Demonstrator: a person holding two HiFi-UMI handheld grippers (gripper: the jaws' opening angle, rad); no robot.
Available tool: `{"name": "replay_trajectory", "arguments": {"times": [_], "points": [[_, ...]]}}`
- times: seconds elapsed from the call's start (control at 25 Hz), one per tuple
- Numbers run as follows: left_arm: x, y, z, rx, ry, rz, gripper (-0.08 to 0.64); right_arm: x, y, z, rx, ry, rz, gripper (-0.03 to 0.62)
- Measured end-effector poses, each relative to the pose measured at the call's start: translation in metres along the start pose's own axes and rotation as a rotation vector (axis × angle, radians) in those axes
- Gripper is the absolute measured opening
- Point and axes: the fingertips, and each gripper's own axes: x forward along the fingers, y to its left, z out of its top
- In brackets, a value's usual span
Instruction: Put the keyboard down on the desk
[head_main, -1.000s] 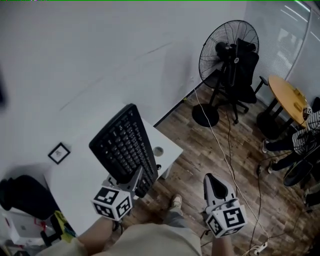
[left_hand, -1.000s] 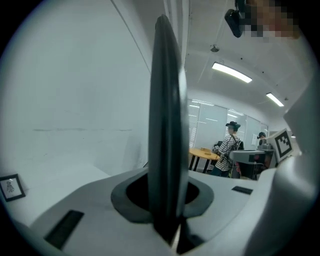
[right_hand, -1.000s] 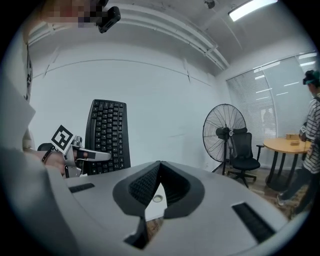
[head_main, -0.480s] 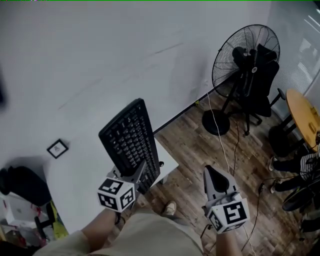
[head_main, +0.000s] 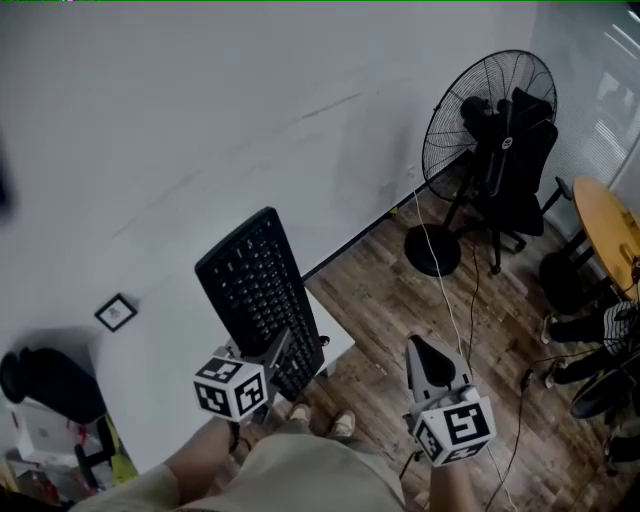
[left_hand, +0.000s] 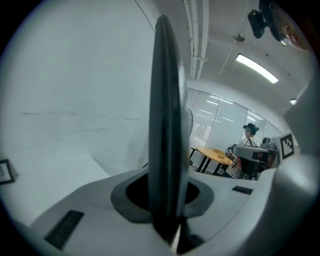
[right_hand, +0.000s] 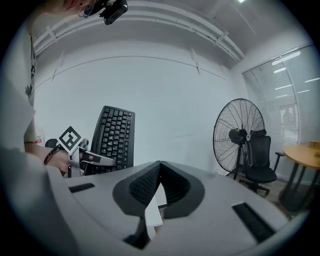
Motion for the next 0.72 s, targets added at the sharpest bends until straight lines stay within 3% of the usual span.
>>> {"name": "replay_trajectory", "arguments": {"times": [0.4,0.72], "points": [[0.035,0.050,-0.015,-0.208,0.073,0.006,0.089,0.035,0.003,-0.006,0.028,0.055,-0.010,0.025],[0.077,0.090,-0.064,-0.496,0.155,-0.077,0.089,0.068,0.012,-0.034,0.055,0.141,0.003,0.025]]}}
